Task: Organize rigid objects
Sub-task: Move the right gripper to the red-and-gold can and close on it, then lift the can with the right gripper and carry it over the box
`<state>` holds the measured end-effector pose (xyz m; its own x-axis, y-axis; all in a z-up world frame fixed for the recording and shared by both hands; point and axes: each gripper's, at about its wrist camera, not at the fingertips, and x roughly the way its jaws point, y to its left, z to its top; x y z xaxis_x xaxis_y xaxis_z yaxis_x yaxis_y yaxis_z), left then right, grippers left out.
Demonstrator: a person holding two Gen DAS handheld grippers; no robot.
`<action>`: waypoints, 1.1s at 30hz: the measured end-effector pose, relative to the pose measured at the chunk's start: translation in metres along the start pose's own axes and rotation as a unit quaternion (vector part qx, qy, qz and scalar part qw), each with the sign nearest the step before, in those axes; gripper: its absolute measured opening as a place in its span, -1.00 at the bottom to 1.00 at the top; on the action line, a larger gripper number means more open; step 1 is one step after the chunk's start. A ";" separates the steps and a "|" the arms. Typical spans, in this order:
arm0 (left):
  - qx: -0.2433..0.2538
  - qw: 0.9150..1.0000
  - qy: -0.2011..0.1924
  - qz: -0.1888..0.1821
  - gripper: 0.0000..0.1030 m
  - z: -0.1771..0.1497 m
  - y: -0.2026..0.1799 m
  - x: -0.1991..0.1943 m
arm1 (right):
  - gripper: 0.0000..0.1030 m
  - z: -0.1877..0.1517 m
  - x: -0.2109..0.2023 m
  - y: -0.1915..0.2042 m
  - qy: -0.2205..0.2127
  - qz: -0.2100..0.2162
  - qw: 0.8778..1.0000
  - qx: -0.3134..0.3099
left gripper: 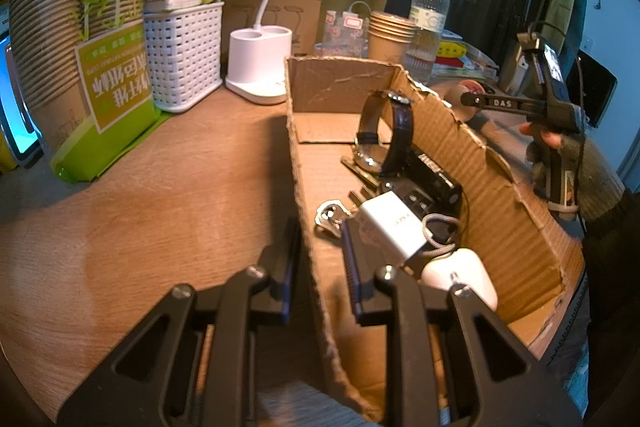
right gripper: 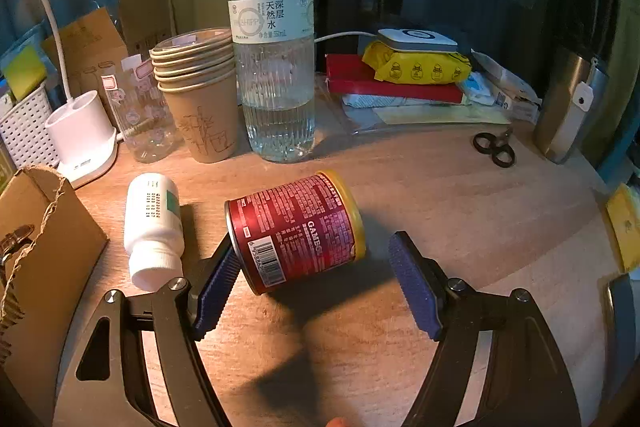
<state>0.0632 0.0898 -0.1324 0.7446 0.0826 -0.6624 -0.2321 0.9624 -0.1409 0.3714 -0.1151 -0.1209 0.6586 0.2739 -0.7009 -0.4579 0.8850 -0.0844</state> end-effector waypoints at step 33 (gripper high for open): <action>0.000 1.000 0.001 -0.001 -0.57 0.001 0.000 0.000 | 0.27 0.004 -0.011 0.015 -0.021 -0.024 0.999 -0.031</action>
<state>0.0638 0.0904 -0.1323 0.7446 0.0795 -0.6628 -0.2296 0.9628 -0.1424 0.3594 -0.1036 -0.1113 0.7044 0.2484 -0.6649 -0.4606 0.8727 -0.1619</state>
